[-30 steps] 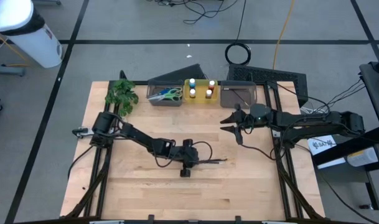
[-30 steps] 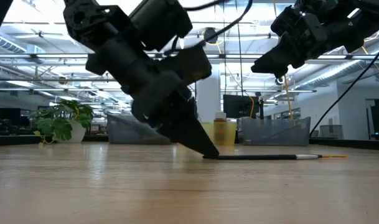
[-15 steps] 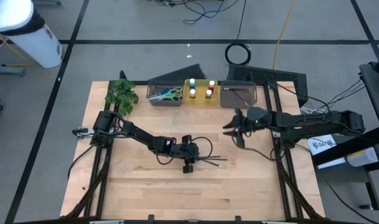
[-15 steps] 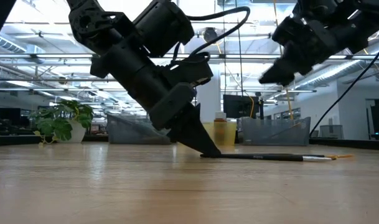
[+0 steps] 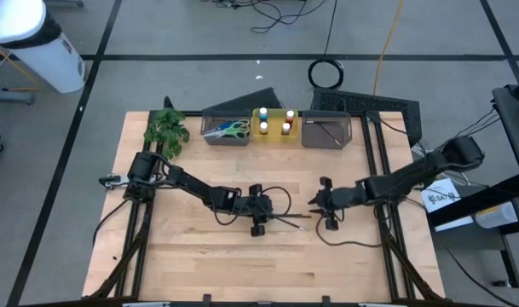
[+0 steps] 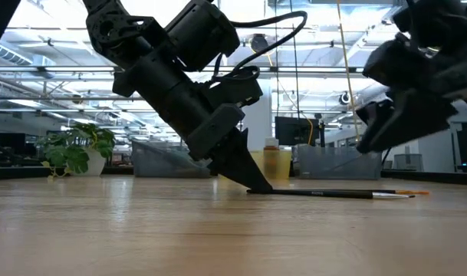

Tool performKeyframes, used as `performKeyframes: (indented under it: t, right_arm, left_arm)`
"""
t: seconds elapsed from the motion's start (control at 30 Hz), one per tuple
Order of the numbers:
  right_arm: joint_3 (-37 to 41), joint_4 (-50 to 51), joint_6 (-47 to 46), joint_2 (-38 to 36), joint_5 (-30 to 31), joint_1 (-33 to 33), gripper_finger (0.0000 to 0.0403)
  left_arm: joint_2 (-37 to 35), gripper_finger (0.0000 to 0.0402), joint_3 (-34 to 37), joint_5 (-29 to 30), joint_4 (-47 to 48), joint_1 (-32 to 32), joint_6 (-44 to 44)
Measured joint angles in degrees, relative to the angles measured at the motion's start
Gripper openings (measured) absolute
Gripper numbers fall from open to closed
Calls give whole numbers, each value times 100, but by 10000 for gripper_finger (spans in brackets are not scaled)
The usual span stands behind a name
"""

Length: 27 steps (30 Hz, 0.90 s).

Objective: Pick & Place Paint Supplies
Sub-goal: Put the top gold paintbrush into the right black bin

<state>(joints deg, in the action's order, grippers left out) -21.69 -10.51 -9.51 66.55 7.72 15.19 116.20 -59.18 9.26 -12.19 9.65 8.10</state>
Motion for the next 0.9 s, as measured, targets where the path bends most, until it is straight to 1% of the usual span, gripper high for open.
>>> performKeyframes:
  t: [0.07, 0.17, 0.37, 0.5, 0.7, 0.77, 0.9]
  right_arm:
    - [0, -15, -52, 214, 242, 155, 114]
    - [0, -197, -93, 565, 416, 296, 114]
    - [0, -446, -184, 1116, 423, 329, 114]
    - [0, -608, -227, 1241, 410, 331, 114]
    - [0, -692, -354, 1241, 398, 331, 114]
    - [0, -724, -358, 1241, 284, 331, 114]
    - [0, -685, -363, 1307, 278, 331, 114]
  left_arm:
    - [2, 118, 2, 2, -2, 0, 0]
    - [3, 118, 2, 2, -6, 0, -4]
    - [4, 118, 4, 2, -2, 0, -7]
    - [7, 118, 4, 1, -1, 0, -11]
    - [7, 118, 4, -1, 0, 0, -21]
    - [7, 118, 4, -3, -2, 0, -20]
    - [7, 118, 4, -3, -2, 0, -20]
